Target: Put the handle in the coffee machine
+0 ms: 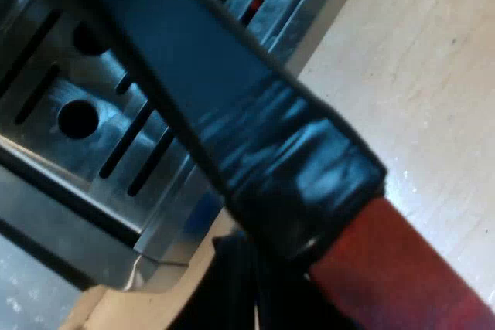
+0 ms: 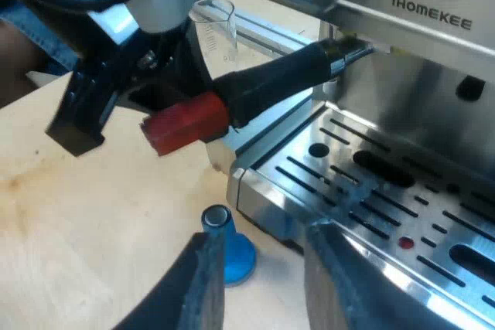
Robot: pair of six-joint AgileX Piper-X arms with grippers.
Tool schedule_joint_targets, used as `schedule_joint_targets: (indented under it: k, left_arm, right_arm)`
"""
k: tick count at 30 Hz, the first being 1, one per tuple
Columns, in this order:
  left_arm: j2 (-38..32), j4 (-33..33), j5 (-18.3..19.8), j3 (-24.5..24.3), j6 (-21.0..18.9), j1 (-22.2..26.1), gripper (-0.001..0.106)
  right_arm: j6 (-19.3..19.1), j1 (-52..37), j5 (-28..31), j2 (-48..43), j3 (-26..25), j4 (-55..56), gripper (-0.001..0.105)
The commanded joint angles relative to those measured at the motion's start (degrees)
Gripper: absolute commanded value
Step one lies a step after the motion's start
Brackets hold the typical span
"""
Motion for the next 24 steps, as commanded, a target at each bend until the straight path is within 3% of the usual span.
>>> schedule_joint_targets:
  k: [1, 10, 11, 19, 24]
  left_arm:
    - [-0.5, -0.9, 3.8, 0.0, -1.1, -4.3, 0.0]
    - [-0.5, -4.8, 2.5, 0.0, -3.4, -12.5, 0.0]
    - [-0.5, -7.6, 1.6, 0.0, -3.5, -14.6, 0.0]
    - [-0.5, -13.5, 1.6, 0.0, -3.5, -17.1, 0.0]
    - [-0.5, -13.5, 1.5, -0.7, -3.5, -17.1, 0.0]
  right_arm:
    - [-0.5, 0.1, -0.6, -2.5, -0.1, 0.4, 0.029]
    - [-0.2, 0.1, -0.6, -7.1, -0.1, 5.0, 0.029]
    - [-0.3, 0.1, -0.6, -7.5, -0.1, 5.8, 0.029]
    - [-0.3, 0.1, -0.6, -9.0, -0.1, 7.1, 0.029]
    - [-0.1, 0.1, -0.6, -9.0, -0.1, 7.1, 0.029]
